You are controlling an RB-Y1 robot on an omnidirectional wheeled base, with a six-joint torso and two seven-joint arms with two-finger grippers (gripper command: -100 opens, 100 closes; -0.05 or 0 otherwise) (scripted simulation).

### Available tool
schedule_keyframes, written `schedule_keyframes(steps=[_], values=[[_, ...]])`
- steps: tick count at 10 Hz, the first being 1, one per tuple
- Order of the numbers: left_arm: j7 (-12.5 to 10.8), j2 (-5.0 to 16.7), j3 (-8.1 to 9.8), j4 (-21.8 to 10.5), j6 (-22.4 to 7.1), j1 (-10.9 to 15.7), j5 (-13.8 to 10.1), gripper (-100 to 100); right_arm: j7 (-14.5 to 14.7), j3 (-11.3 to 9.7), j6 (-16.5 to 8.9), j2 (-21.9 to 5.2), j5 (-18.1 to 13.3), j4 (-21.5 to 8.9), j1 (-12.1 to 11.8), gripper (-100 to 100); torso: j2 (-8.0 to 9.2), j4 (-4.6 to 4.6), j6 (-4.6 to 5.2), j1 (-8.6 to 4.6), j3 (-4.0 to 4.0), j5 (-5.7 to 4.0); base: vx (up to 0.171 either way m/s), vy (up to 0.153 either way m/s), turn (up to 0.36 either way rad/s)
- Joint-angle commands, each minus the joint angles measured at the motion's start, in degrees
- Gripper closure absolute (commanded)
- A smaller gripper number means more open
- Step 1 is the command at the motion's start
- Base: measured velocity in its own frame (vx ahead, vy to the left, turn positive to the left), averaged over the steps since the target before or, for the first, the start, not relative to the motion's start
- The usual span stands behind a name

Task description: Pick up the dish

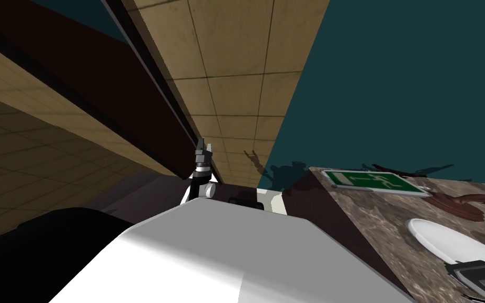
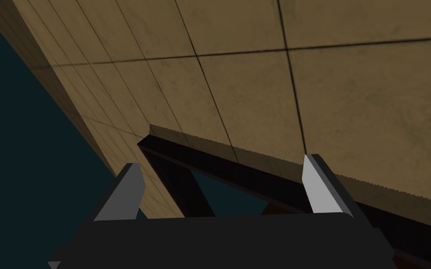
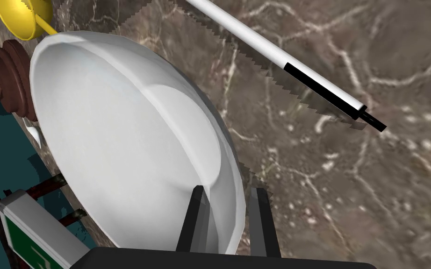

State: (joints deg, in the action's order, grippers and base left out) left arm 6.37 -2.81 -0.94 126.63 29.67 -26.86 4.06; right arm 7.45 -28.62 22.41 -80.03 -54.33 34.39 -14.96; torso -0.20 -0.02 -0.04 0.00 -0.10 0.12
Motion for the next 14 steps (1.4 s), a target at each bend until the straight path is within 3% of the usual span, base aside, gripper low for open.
schedule_keyframes(steps=[1, 3, 5, 6, 8, 9, 10, 12, 13, 14], values=[[0.0, 0.0, 0.0, 0.0, 0.0, 0.0, 0.0, 0, -2.9, 0.2, -0.1, -0.2, -2.5, 1.5, -0.2, 100, 0.0, 0.0, 0.0, 0.0, 0.0, 0.0, 0.014, -0.008, 0.007], [0.0, 0.0, 0.01, 0.0, 0.0, 0.0, 0.0, 0, -7.0, 0.9, -1.4, -1.6, -6.0, 6.2, -1.4, 100, 0.05, 0.03, 0.17, 0.01, 0.04, 0.07, 0.032, -0.016, -0.159], [0.0, 0.0, 0.0, 0.0, 0.0, 0.0, 0.0, 0, -9.4, 0.9, -1.4, -1.6, -8.3, 6.2, -1.4, 100, 0.09, 0.07, 0.01, 0.05, 0.08, 0.04, 0.003, -0.002, 0.025], [0.0, 0.0, 0.0, 0.0, 0.0, 0.0, 0.0, 0, -11.2, 1.6, -2.8, -3.1, -10.6, 9.0, -2.5, 100, 0.14, 0.09, 0.02, 0.08, 0.11, 0.07, 0.02, -0.011, -0.156], [0.0, 0.0, 0.0, 0.0, 0.0, 0.0, 0.0, 0, -13.4, 1.6, -2.8, -3.1, -13.9, 11.0, -2.5, 100, 0.17, 0.11, 0.13, 0.09, 0.14, 0.13, 0.019, -0.012, -0.078], [0.0, 0.0, 0.0, 0.0, 0.0, 0.0, 0.0, 0, -15.5, 1.6, -2.8, -3.1, -14.0, 11.0, -2.5, 100, 0.17, 0.13, 0.03, 0.14, 0.15, 0.13, 0.0, -0.004, 0.036], [0.0, 0.0, 0.0, 0.0, 0.0, 0.0, 0.0, 0, -17.7, 2.3, -4.2, -4.6, -16.6, 14.3, -3.7, 100, 0.19, 0.14, 0.03, 0.16, 0.16, 0.13, 0.017, -0.011, -0.146], [0.0, 0.0, 0.0, 0.0, 0.0, 0.0, 0.0, 0, -21.4, 2.3, -4.2, -4.6, -19.7, 15.7, -3.7, 100, 0.2, 0.16, 0.11, 0.18, 0.18, 0.18, 0.022, -0.011, -0.074], [0.0, 0.0, 0.0, 0.0, 0.0, 0.0, 0.0, 0, -23.2, 3.0, -5.6, -6.0, -21.7, 18.5, -4.9, 100, 0.2, 0.17, 0.05, 0.2, 0.19, 0.2, 0.029, -0.016, -0.166], [0.0, 0.0, 0.0, 0.0, 0.0, 0.0, 0.0, 0, -24.1, 3.0, -5.6, -6.0, -23.3, 19.3, -4.9, 100, 0.21, 0.18, 0.18, 0.19, 0.2, 0.27, 0.027, -0.018, -0.119]])
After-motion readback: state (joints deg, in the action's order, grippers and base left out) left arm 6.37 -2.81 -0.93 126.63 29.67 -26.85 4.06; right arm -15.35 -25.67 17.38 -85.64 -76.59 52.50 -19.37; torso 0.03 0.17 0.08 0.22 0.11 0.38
